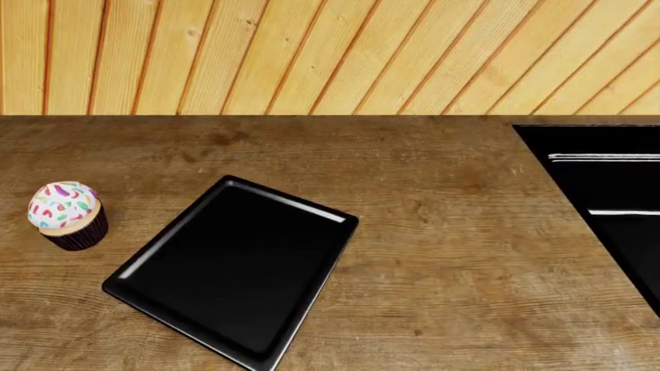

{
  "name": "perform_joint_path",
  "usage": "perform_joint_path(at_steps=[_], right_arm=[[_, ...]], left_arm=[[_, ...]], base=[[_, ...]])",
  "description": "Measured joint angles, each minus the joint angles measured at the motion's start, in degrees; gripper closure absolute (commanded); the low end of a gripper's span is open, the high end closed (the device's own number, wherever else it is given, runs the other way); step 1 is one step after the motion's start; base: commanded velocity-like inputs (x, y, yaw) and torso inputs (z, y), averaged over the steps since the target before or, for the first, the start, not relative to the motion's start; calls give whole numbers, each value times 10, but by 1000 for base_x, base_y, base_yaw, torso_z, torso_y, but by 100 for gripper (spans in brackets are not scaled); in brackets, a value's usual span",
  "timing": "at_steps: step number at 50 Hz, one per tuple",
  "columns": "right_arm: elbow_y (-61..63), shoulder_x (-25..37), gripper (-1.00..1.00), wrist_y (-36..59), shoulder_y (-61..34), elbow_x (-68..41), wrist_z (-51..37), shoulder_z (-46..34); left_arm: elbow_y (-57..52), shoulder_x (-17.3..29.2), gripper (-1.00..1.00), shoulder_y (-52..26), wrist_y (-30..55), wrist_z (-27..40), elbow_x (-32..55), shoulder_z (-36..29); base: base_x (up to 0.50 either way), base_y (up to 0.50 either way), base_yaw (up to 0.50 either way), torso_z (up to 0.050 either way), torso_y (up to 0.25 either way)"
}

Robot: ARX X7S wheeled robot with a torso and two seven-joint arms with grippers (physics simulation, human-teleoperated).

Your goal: Move the fresh-baked cupcake off the tray onto the counter, and place the bowl used for mixing into the sink.

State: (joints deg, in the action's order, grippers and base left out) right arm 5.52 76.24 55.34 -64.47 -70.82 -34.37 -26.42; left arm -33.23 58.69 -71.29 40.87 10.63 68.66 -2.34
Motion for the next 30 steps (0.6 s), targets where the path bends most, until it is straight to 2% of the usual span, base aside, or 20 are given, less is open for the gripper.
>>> perform_joint_path(at_steps=[13, 30], right_arm=[[-7, 6, 100, 28, -5, 26, -16, -12], [-21, -20, 100, 83, -49, 97, -1, -51]], left_arm=[[-1, 1, -100, 1, 0, 1, 0, 0], [-1, 2, -100, -6, 4, 2, 0, -3]], base=[[0, 0, 0, 0, 0], [0, 0, 0, 0, 1]])
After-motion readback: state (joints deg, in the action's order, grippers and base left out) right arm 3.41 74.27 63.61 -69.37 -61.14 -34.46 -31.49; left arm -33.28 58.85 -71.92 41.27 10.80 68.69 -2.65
